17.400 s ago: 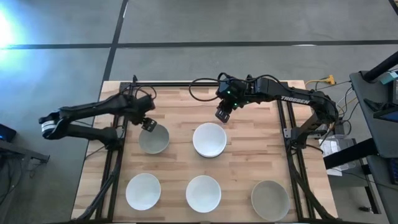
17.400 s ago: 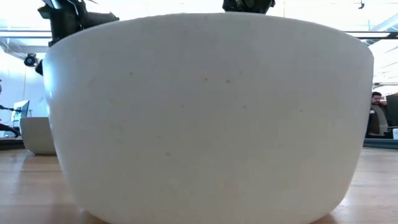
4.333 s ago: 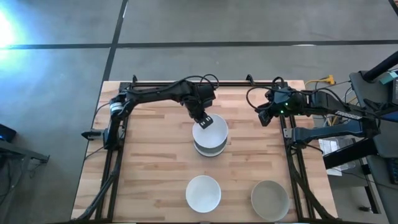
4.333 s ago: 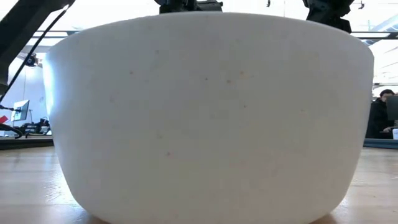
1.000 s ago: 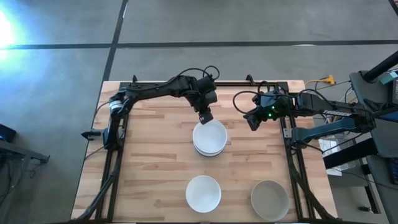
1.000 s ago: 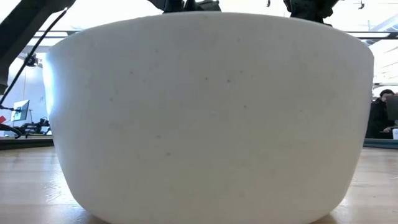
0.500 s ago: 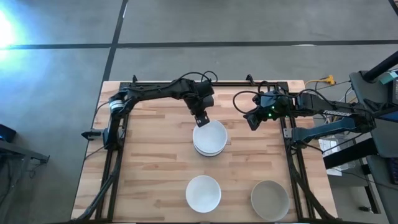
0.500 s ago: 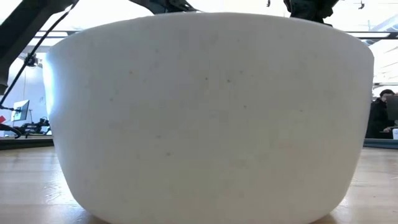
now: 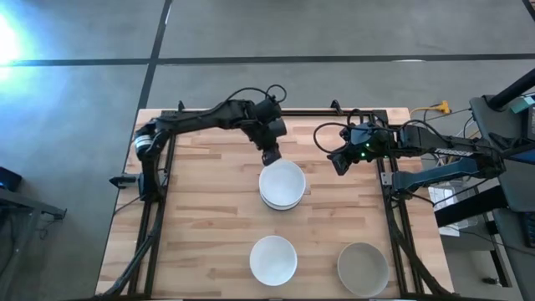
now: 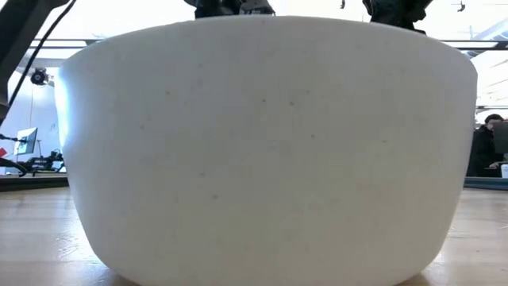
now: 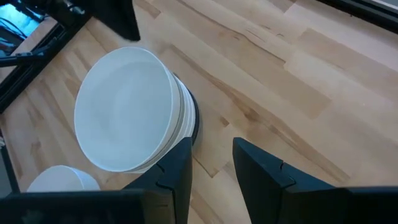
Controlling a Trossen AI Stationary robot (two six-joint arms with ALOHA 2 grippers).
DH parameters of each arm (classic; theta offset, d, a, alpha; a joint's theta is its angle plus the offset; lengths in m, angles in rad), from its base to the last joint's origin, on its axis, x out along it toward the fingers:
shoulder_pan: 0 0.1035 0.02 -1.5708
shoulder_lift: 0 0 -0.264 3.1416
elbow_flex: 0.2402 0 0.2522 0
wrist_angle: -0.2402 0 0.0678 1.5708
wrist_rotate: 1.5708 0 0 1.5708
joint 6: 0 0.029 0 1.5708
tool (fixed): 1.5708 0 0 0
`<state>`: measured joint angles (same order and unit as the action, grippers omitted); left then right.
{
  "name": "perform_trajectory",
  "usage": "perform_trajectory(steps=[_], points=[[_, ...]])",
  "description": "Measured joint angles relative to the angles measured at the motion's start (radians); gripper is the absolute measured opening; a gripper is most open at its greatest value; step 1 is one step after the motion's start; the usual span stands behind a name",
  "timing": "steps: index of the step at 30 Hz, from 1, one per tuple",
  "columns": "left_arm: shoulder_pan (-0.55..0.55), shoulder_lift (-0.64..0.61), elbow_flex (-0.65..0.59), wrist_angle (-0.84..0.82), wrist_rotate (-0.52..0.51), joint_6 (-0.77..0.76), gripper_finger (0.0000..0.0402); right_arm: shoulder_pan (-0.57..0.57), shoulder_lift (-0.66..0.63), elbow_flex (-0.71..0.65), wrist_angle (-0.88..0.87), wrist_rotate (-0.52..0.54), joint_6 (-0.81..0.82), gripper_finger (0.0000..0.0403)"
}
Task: Nest bowls inside each other
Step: Stack the white bowl on the gray bowl
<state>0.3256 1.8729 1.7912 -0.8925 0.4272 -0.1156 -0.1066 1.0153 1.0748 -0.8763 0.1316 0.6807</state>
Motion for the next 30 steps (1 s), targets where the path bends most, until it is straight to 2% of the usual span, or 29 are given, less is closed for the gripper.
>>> perform_trajectory(steps=[4, 10, 17, 23, 30], points=[[0.0, 0.02, -0.038, -0.003, 0.057, -0.002, 0.0, 0.0, 0.0, 0.0, 0.0, 0.0, 0.0, 0.0112], [0.001, 0.034, -0.112, -0.007, 0.061, -0.01, 0.0, 0.0, 0.0, 0.0, 0.0, 0.0, -0.005, 0.0112], [0.002, 0.006, -0.081, 0.002, 0.059, -0.025, 0.0, 0.0, 0.0, 0.0, -0.001, 0.0, -0.004, 0.0112], [-0.055, -0.011, -0.071, 0.178, 0.19, -0.081, 0.0, 0.0, 0.0, 0.0, -0.001, 0.0, -0.01, 0.0112], [-0.162, 0.034, -0.081, 0.262, 0.186, -0.098, 0.0, 0.0, 0.0, 0.0, -0.001, 0.0, -0.027, 0.0112]])
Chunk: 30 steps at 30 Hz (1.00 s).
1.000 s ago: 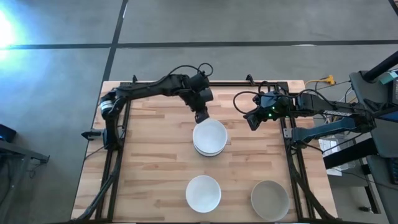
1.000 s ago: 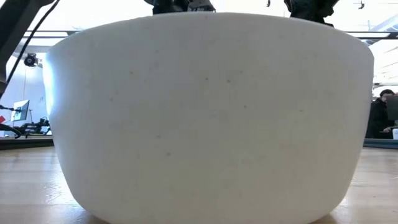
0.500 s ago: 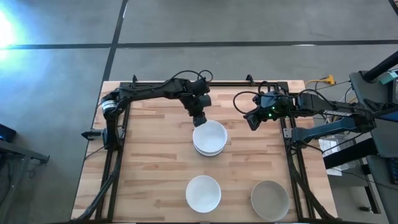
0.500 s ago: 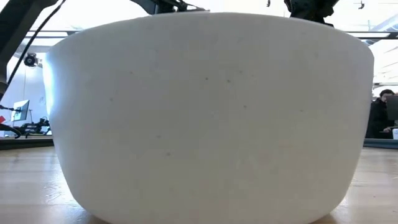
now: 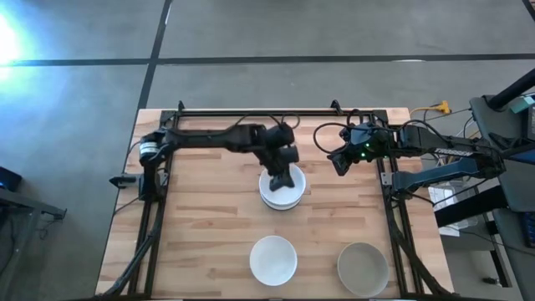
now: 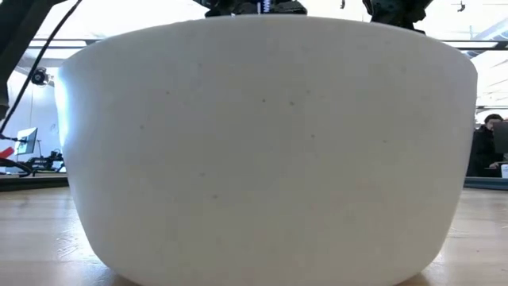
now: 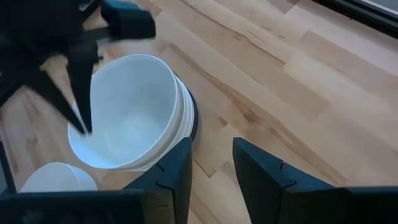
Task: Nest bowls inside each other
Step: Stack the white bowl on the gray bowl
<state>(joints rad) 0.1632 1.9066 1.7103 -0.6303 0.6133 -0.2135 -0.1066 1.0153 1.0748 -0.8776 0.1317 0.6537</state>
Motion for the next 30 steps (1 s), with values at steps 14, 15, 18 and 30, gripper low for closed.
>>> perform_trajectory(steps=[14, 15, 18, 30], points=[[-0.046, 0.049, 0.002, 0.15, -0.075, -0.122, 0.0, 0.0, 0.0, 0.0, -0.005, 0.0, 0.0, 0.0111], [-0.048, 0.053, 0.003, 0.151, -0.075, -0.122, 0.0, 0.0, 0.0, 0.0, -0.005, 0.0, 0.0, 0.0112], [-0.058, 0.055, 0.003, 0.15, -0.101, -0.124, 0.0, 0.0, 0.0, 0.0, -0.006, 0.0, 0.0, 0.0112], [-0.09, 0.062, 0.002, 0.151, -0.107, -0.121, 0.0, 0.0, 0.0, 0.0, -0.007, 0.0, 0.0, 0.0112]])
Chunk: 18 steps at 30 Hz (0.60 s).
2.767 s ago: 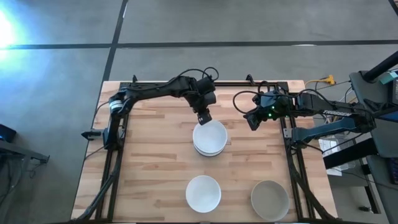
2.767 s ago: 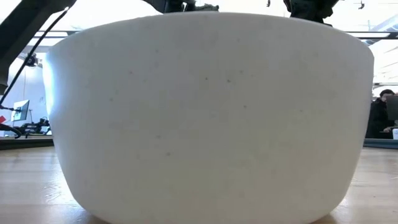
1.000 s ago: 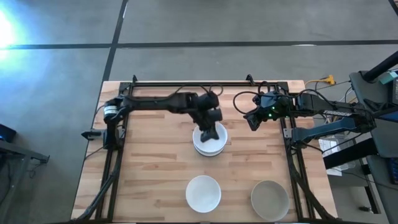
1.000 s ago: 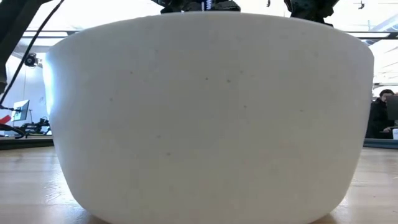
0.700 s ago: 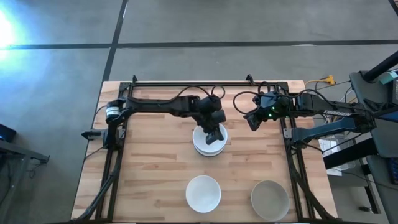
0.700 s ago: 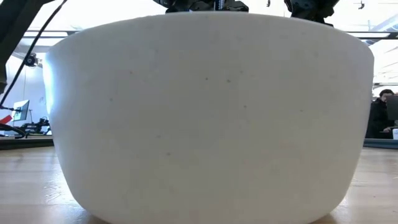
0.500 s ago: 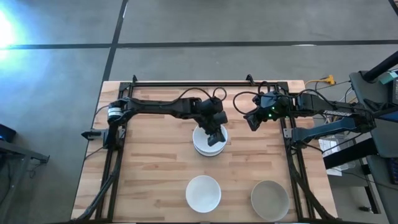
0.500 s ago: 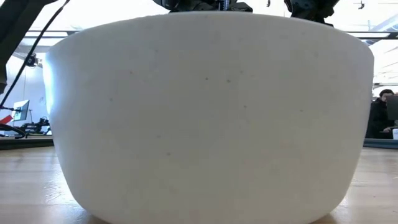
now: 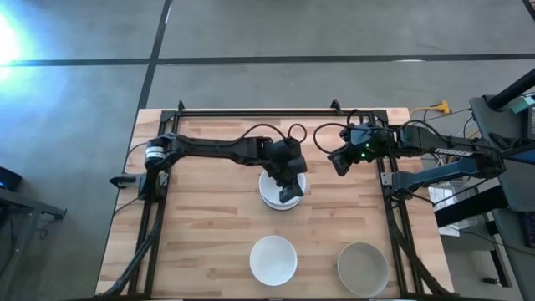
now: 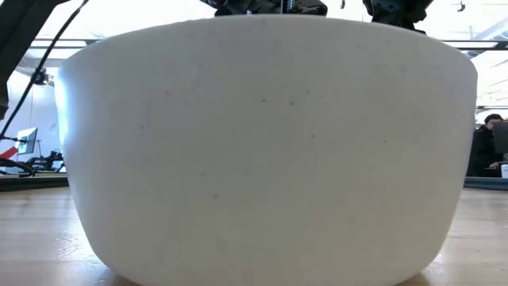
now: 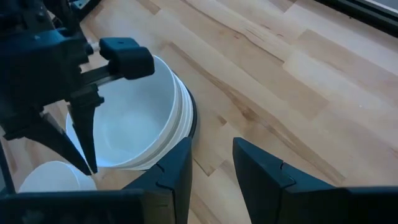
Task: Nest bowls inside each other
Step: Stack the white bowl on the gray bowl
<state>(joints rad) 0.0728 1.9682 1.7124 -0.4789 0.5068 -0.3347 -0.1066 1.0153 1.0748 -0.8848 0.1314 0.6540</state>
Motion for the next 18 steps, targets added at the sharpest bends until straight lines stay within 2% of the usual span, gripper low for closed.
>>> perform_trajectory(steps=[18], points=[[-0.015, 0.008, -0.029, -0.002, 0.008, 0.0, 0.0, 0.0, 0.0, 0.0, 0.001, 0.0, 0.024, 0.0111]])
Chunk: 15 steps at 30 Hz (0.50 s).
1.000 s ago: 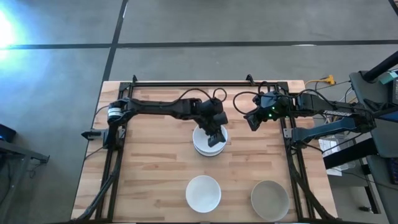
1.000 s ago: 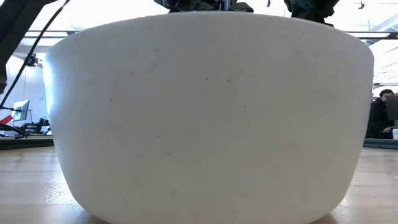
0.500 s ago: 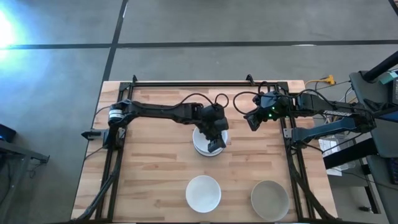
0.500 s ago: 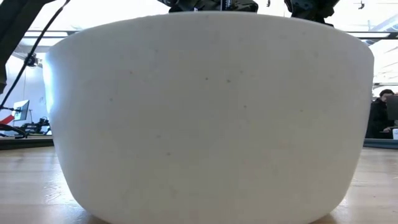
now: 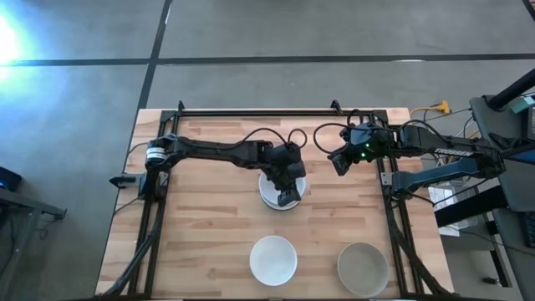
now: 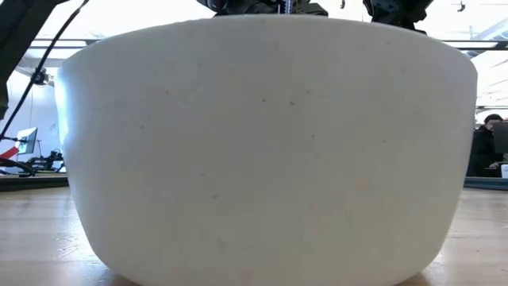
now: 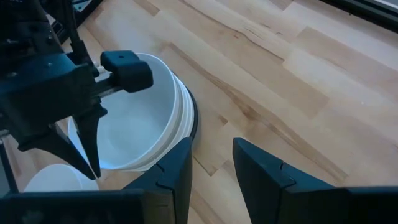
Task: Nest bowls inside each other
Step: Stack the white bowl on the gray bowl
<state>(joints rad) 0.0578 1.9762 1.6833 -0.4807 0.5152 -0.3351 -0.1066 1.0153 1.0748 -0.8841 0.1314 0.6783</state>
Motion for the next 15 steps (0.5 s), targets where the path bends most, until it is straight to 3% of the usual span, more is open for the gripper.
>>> perform_trajectory(steps=[15], points=[[0.007, -0.025, 0.001, -0.011, -0.005, -0.025, 0.0, 0.0, 0.0, 0.0, 0.001, 0.0, 0.005, 0.0112]])
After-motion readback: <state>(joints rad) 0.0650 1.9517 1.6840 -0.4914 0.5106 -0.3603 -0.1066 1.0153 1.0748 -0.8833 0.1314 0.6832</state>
